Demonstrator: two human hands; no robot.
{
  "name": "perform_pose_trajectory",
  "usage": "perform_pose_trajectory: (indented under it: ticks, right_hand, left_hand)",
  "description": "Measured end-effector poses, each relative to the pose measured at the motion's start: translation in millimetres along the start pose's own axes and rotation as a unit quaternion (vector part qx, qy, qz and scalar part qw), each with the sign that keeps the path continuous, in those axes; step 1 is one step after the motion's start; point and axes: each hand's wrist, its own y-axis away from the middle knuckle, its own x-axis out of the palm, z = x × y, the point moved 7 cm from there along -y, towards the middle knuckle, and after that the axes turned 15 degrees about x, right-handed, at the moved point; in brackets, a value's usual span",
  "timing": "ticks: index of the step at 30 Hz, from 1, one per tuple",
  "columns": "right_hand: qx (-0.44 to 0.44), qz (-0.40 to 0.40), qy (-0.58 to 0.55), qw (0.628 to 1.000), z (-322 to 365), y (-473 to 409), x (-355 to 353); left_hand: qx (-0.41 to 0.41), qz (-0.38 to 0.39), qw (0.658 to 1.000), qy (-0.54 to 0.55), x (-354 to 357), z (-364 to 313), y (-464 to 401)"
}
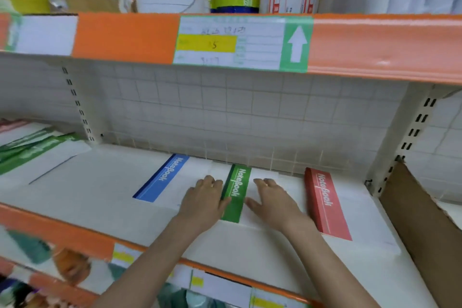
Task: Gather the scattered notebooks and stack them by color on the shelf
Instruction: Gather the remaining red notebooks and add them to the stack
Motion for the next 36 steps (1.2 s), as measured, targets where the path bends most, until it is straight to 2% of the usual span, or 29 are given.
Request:
perform_pose_trajectory:
  ticks: [12,19,27,36]
  right_hand:
    - [-0.185,0.058,0.02,0.981,238.3,18.3,90.2]
    - [-0.259,0.072,0.039,0.962,356.7,47.3,139.1]
    - [-0.33,0.086,0.056,0.938,465.3,72.7,181.2]
    - [-0.358,0.074,0.049,0.93,557.9,61.9,214.8]
  left_hand:
    - [-0.156,0.032,0.985,-0.059,-39.5,200.2,146.7]
    - [-0.221,0.031,0.973,-0.054,-63.7,280.8,237.7]
    - [-0.288,0.017,0.956,-0.052,-78.0,349.1,309.5]
    - [-0.307,0.009,0.951,-0.048,-80.7,442.0,340.2]
